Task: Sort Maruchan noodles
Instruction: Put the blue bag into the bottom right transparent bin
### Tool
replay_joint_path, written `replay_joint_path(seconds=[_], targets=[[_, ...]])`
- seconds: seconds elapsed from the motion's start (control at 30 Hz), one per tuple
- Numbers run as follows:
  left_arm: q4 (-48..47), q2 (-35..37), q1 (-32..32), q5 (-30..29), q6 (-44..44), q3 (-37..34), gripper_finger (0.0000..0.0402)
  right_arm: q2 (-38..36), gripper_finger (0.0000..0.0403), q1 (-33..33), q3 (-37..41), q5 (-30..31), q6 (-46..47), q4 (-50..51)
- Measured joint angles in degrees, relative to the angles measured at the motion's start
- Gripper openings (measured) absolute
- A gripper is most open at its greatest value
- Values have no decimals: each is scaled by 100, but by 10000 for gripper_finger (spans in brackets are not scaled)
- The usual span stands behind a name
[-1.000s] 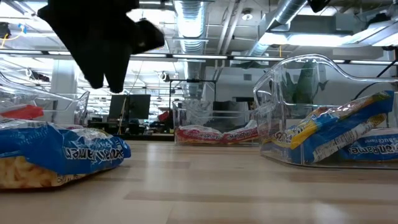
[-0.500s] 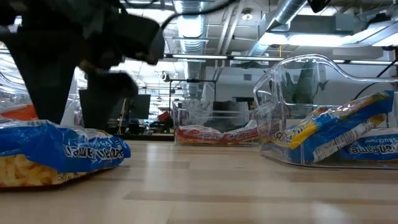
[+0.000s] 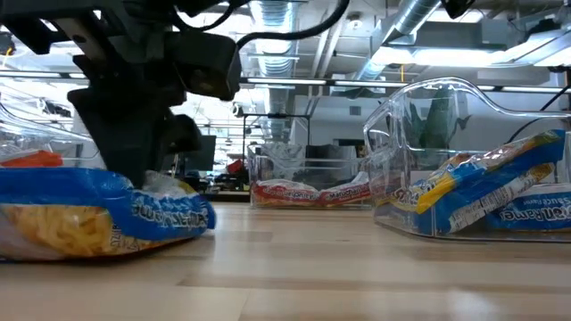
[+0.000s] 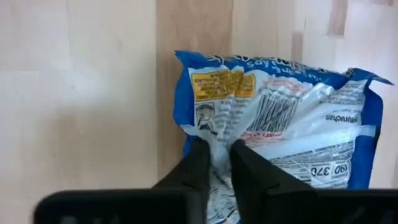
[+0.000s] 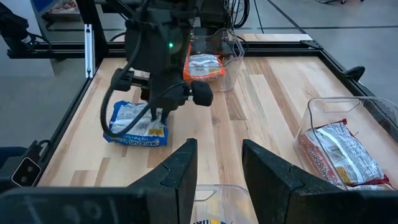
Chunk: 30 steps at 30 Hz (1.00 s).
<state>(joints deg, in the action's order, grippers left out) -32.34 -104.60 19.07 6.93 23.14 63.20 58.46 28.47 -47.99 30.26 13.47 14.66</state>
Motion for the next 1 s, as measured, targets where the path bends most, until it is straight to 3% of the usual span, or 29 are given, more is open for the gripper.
replay_joint_path(seconds=[0.13,0.3,0.47,0.6,0.67,0.87,1.0], targets=[[-324,54,0,-166,-106,236,5,0,152,2,2,0,2,-2],[-1345,479,-20,-913,-410,866,0,0,152,1,2,-2,5,-9],[-1494,1075,-13,-1770,-738,1421,1,0,152,0,4,-2,5,-28],[-522,1374,-21,-2612,-1455,1505,1,0,152,0,4,-2,-33,-266],[174,1355,-72,-2711,-1947,1430,1,-12,152,2,4,-2,-157,-516],[2214,1013,-407,-2451,-3278,1189,1,-196,152,107,-149,2,-966,-1236],[3584,570,-684,-1781,-3782,1143,0,-383,152,233,-297,4,-1390,-1698]])
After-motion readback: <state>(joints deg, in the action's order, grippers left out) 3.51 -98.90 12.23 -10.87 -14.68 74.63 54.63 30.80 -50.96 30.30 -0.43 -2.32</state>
